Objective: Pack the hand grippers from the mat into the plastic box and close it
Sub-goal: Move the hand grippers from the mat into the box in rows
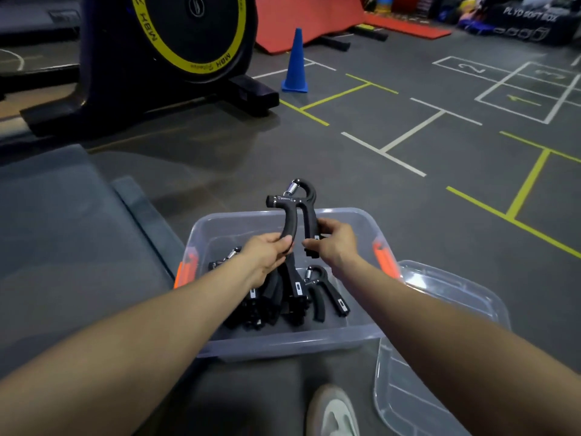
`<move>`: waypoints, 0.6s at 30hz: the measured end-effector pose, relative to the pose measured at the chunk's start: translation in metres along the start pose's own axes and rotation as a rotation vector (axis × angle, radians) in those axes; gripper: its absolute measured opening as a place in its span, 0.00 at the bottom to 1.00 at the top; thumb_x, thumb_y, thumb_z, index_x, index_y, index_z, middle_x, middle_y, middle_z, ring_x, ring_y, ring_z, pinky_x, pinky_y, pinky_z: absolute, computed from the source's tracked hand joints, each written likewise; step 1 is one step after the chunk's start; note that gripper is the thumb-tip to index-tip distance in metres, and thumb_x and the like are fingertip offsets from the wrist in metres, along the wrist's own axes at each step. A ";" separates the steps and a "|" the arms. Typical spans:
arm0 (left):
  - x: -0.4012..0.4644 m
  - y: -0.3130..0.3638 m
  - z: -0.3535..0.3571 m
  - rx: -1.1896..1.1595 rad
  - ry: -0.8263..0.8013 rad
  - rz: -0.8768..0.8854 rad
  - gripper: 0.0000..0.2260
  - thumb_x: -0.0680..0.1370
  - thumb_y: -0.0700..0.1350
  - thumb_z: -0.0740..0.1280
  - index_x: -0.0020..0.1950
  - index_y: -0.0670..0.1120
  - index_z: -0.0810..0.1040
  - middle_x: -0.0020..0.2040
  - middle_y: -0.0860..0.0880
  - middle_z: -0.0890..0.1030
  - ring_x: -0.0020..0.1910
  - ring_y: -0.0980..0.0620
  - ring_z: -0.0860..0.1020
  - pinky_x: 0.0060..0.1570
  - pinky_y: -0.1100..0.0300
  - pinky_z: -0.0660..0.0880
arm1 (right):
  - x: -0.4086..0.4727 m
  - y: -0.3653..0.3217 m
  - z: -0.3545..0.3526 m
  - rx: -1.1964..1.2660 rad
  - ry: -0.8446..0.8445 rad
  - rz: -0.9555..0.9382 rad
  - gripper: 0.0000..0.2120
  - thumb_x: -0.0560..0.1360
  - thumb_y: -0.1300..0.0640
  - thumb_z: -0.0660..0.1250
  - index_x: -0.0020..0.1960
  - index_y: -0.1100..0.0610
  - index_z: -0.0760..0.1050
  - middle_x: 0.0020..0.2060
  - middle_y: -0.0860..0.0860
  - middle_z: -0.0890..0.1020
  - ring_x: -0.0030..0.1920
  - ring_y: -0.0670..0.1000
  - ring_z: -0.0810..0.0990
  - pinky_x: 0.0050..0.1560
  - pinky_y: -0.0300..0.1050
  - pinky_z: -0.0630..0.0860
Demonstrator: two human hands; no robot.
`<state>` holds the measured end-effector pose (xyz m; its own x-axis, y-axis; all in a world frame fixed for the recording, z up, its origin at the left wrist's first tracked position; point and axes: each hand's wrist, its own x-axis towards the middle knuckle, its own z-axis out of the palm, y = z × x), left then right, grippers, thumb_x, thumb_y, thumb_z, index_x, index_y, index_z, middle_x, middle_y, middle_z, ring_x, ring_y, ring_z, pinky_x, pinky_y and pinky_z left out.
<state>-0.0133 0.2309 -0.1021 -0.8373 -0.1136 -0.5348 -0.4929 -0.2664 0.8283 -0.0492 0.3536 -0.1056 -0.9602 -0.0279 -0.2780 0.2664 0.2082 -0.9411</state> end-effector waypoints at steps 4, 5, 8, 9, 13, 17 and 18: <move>0.011 -0.014 0.009 0.376 -0.042 0.092 0.20 0.77 0.41 0.66 0.68 0.40 0.70 0.54 0.46 0.80 0.52 0.50 0.78 0.56 0.62 0.73 | 0.010 0.023 -0.016 0.016 0.078 0.100 0.21 0.66 0.76 0.69 0.58 0.64 0.77 0.41 0.53 0.80 0.37 0.54 0.78 0.39 0.46 0.79; 0.015 -0.019 0.008 0.502 -0.025 0.126 0.24 0.75 0.41 0.68 0.70 0.40 0.68 0.61 0.45 0.77 0.60 0.48 0.76 0.62 0.60 0.70 | 0.013 0.030 -0.021 0.002 0.093 0.121 0.21 0.66 0.76 0.69 0.57 0.64 0.78 0.42 0.54 0.81 0.38 0.55 0.79 0.42 0.50 0.80; 0.027 -0.037 0.005 0.896 0.028 0.187 0.34 0.70 0.45 0.74 0.73 0.43 0.64 0.71 0.46 0.68 0.70 0.47 0.68 0.71 0.55 0.63 | 0.020 0.046 -0.037 -0.056 0.113 0.190 0.25 0.63 0.76 0.71 0.58 0.63 0.78 0.45 0.56 0.83 0.40 0.56 0.80 0.41 0.49 0.80; 0.030 -0.043 0.005 0.992 0.033 0.205 0.35 0.69 0.46 0.75 0.73 0.44 0.63 0.72 0.46 0.67 0.70 0.47 0.67 0.71 0.55 0.63 | 0.022 0.050 -0.042 -0.082 0.111 0.208 0.25 0.63 0.76 0.71 0.59 0.63 0.77 0.45 0.56 0.83 0.40 0.57 0.80 0.37 0.48 0.79; 0.041 -0.057 0.010 1.163 0.011 0.283 0.39 0.68 0.48 0.76 0.74 0.45 0.61 0.73 0.48 0.62 0.73 0.48 0.62 0.71 0.56 0.61 | 0.025 0.065 -0.054 -0.192 0.104 0.295 0.24 0.63 0.77 0.72 0.57 0.63 0.78 0.40 0.54 0.81 0.40 0.57 0.80 0.41 0.54 0.81; 0.052 -0.063 0.011 1.272 -0.004 0.280 0.42 0.68 0.49 0.75 0.76 0.45 0.56 0.77 0.49 0.55 0.76 0.49 0.55 0.74 0.55 0.56 | 0.028 0.083 -0.054 -0.346 0.107 0.337 0.20 0.62 0.73 0.73 0.52 0.60 0.81 0.37 0.54 0.83 0.44 0.58 0.84 0.48 0.54 0.82; 0.055 -0.064 0.011 1.283 -0.007 0.272 0.43 0.68 0.49 0.75 0.76 0.45 0.55 0.78 0.49 0.54 0.77 0.49 0.53 0.75 0.55 0.55 | 0.030 0.085 -0.055 -0.371 0.108 0.343 0.20 0.63 0.72 0.74 0.52 0.59 0.81 0.39 0.55 0.84 0.44 0.57 0.84 0.46 0.52 0.82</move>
<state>-0.0303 0.2523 -0.1824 -0.9444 -0.0127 -0.3285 -0.1784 0.8590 0.4798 -0.0598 0.4238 -0.1835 -0.8310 0.1998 -0.5191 0.5388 0.5212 -0.6618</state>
